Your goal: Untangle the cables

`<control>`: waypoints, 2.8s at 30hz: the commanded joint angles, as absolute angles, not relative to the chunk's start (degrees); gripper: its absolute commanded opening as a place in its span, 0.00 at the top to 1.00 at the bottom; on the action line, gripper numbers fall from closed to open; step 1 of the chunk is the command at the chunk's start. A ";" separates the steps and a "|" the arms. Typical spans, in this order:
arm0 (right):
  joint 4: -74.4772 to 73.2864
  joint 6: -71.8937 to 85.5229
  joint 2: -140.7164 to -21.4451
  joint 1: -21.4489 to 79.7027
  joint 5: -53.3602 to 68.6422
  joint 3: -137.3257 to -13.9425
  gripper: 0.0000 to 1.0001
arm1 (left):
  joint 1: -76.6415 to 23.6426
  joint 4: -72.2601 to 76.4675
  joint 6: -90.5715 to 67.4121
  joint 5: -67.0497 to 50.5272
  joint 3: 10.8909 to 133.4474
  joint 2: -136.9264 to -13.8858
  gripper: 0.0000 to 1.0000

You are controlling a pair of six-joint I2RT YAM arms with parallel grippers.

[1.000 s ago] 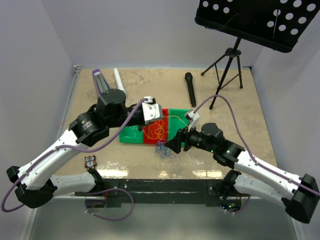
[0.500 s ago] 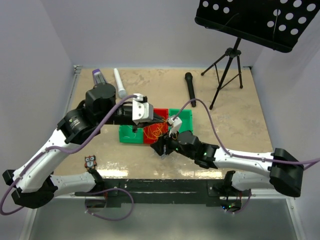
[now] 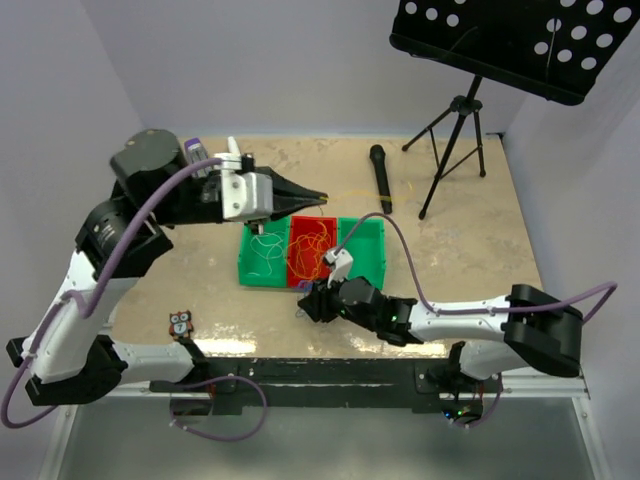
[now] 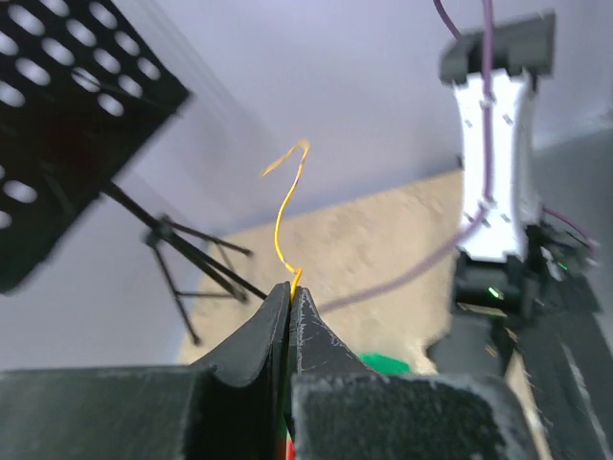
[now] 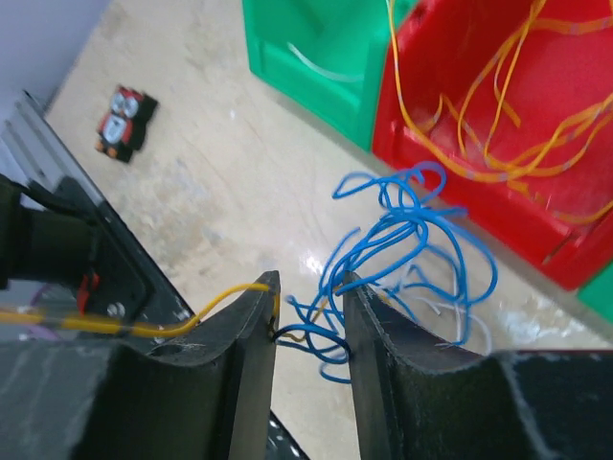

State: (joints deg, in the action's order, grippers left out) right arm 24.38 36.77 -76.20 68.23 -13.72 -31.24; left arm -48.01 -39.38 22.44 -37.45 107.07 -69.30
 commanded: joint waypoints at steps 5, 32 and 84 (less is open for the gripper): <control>22.06 43.41 -80.24 72.95 -18.02 -28.57 0.55 | -47.72 -12.94 22.06 -23.74 112.32 -65.83 1.00; -6.15 50.97 -43.96 74.27 -22.06 -28.74 0.46 | -47.72 10.63 28.13 -1.76 79.02 -63.90 1.00; -17.67 59.15 -34.10 74.27 -36.91 -35.33 0.46 | -47.72 17.49 32.52 12.66 56.69 -58.62 1.00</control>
